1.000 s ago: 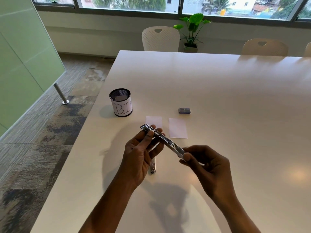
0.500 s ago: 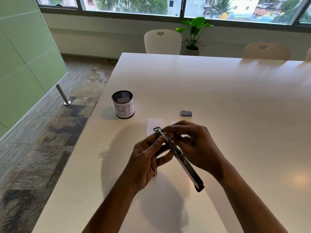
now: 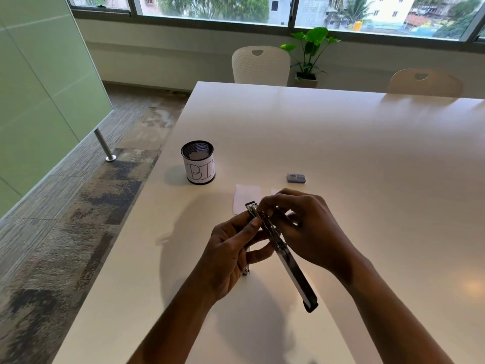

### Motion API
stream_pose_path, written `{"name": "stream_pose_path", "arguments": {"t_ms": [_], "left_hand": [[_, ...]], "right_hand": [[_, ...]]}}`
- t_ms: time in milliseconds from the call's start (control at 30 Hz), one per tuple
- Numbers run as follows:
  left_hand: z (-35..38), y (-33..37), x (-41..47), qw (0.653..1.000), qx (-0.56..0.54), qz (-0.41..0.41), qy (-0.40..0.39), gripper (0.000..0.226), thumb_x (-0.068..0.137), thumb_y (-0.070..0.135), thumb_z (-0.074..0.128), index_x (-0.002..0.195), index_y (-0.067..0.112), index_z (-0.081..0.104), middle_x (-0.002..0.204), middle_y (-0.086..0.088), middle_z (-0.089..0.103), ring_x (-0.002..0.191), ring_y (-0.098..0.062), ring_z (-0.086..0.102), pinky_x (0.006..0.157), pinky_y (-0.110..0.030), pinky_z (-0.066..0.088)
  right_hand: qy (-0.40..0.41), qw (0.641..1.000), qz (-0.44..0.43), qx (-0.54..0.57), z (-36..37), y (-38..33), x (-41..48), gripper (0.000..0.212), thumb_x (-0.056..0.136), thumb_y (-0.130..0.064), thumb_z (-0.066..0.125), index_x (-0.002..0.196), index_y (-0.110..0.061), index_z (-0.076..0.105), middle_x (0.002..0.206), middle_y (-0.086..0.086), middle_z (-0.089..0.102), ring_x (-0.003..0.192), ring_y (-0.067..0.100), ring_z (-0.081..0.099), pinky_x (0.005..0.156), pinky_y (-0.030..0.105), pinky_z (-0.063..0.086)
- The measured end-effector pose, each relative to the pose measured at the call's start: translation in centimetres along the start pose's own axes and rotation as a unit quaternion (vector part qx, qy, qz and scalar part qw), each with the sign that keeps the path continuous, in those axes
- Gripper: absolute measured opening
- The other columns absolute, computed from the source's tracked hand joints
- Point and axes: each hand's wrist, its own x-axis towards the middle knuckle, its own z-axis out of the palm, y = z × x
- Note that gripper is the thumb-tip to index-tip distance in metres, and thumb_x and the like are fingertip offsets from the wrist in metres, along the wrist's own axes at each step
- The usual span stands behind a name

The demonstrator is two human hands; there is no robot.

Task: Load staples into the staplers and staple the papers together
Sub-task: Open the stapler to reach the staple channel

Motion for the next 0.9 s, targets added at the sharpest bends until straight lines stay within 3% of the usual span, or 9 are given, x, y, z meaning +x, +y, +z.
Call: {"name": "stream_pose_path", "arguments": {"t_ms": [200, 333, 567, 733, 900], "left_hand": [[0.0, 0.1, -0.2, 1.0, -0.002, 0.001, 0.001, 0.026, 0.09, 0.023, 0.059, 0.108, 0.023, 0.077, 0.113, -0.008, 0.075, 0.106, -0.021, 0.072, 0.075, -0.032, 0.061], [0.2, 0.0, -0.3, 1.0, 0.0, -0.006, 0.004, 0.025, 0.091, 0.022, 0.058, 0.106, 0.024, 0.078, 0.112, -0.008, 0.075, 0.104, -0.021, 0.072, 0.073, -0.032, 0.061], [0.2, -0.5, -0.5, 1.0, -0.013, -0.018, -0.003, 0.023, 0.09, 0.023, 0.06, 0.105, 0.023, 0.077, 0.105, -0.009, 0.077, 0.1, -0.02, 0.074, 0.07, -0.03, 0.061], [0.2, -1.0, -0.6, 0.999, -0.014, -0.029, -0.007, 0.026, 0.092, 0.021, 0.057, 0.109, 0.022, 0.076, 0.108, -0.011, 0.076, 0.101, -0.023, 0.073, 0.072, -0.031, 0.06], [-0.2, -1.2, -0.5, 0.998, -0.042, -0.042, 0.016, 0.028, 0.09, 0.02, 0.058, 0.111, 0.019, 0.076, 0.117, -0.015, 0.072, 0.105, -0.025, 0.072, 0.071, -0.032, 0.062]], "right_hand": [[-0.022, 1.0, 0.018, 0.007, -0.1, -0.4, -0.9, 0.019, 0.095, -0.003, 0.062, 0.105, -0.014, 0.073, 0.105, -0.005, 0.064, 0.096, 0.009, 0.065, 0.082, 0.026, 0.059], [-0.015, 1.0, 0.02, -0.006, -0.3, -0.8, -1.7, 0.018, 0.094, -0.004, 0.063, 0.106, -0.015, 0.07, 0.108, -0.006, 0.061, 0.097, 0.007, 0.063, 0.083, 0.024, 0.058], [-0.015, 0.999, 0.019, 0.034, -1.2, -0.7, -2.3, 0.017, 0.09, -0.013, 0.07, 0.106, -0.019, 0.07, 0.098, -0.011, 0.068, 0.094, 0.007, 0.067, 0.082, 0.025, 0.059], [-0.079, 0.989, 0.058, 0.115, -1.6, -0.4, -2.5, 0.029, 0.091, -0.004, 0.069, 0.115, -0.02, 0.071, 0.103, -0.007, 0.067, 0.101, 0.014, 0.066, 0.085, 0.032, 0.058], [-0.081, 0.988, 0.05, 0.126, -2.0, -0.5, -3.4, 0.024, 0.09, 0.001, 0.069, 0.104, -0.018, 0.074, 0.099, -0.008, 0.067, 0.098, 0.014, 0.067, 0.09, 0.033, 0.057]]}}
